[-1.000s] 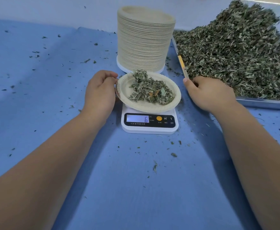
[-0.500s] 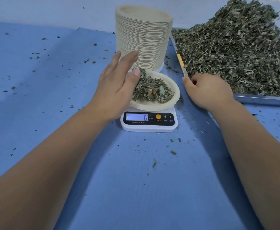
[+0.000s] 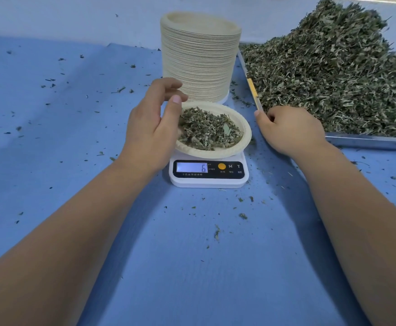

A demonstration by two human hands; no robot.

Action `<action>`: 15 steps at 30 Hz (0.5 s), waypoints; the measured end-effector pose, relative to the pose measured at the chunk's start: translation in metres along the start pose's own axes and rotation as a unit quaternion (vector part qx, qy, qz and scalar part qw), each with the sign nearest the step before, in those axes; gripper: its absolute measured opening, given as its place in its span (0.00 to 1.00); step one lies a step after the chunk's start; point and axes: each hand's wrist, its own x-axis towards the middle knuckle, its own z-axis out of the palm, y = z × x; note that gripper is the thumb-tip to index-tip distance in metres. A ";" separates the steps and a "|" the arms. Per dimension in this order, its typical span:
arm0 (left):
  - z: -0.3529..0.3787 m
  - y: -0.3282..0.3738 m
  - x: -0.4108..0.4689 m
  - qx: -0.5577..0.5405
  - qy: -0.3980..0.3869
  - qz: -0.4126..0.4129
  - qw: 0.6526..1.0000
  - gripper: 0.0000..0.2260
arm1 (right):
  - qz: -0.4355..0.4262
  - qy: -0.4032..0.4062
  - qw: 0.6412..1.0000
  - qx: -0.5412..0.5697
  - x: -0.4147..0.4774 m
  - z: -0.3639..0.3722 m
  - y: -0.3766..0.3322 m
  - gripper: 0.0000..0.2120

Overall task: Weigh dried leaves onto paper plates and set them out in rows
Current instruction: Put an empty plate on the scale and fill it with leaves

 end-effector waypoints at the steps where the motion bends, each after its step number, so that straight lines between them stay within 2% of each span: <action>1: 0.000 -0.002 0.001 0.004 0.007 -0.010 1.000 0.15 | 0.001 0.001 1.000 0.000 0.000 0.000 0.000 0.27; 10: 0.001 -0.027 0.009 -0.017 0.017 -0.149 0.989 0.13 | -0.008 0.017 1.000 0.013 -0.002 -0.002 -0.004 0.21; 15: 0.004 -0.033 0.012 -0.058 0.023 -0.193 0.979 0.12 | 0.004 -0.066 0.998 0.020 0.010 -0.003 -0.005 0.26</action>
